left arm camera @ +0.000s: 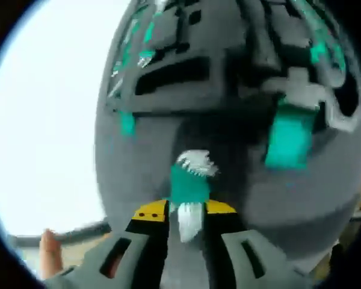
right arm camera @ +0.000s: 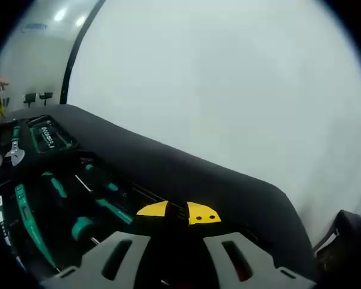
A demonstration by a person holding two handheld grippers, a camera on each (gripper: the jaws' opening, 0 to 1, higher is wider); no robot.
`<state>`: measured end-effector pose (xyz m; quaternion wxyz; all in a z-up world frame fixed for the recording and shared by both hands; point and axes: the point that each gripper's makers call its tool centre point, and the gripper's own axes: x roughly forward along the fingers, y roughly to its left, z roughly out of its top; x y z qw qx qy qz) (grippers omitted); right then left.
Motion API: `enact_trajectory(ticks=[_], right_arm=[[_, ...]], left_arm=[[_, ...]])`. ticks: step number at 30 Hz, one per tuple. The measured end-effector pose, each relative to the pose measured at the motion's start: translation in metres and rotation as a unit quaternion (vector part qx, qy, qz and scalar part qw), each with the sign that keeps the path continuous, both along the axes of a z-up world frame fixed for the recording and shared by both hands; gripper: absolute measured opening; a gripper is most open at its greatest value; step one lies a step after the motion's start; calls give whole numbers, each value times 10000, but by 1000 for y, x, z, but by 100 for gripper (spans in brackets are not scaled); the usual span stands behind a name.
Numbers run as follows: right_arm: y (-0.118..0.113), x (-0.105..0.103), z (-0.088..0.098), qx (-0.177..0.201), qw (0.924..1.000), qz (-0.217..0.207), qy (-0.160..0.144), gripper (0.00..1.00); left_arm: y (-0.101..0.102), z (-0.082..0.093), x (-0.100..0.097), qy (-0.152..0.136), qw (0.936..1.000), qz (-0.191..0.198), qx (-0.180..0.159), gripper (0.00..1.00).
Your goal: Pick up the tools and put them into their designated positions in the toolbox.
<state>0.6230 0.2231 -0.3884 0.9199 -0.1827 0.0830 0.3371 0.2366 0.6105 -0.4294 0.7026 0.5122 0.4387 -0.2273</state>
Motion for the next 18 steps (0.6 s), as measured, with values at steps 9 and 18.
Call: enact_trajectory(ticks=[9, 18], right_arm=[[1, 2, -1, -97, 9999, 43, -27, 8], [3, 3, -3, -185, 9998, 71, -42, 8]], left_arm=[[29, -10, 8, 1074, 9839, 1241, -712, 22], [46, -17, 10, 1792, 9539, 2060, -1246, 45]])
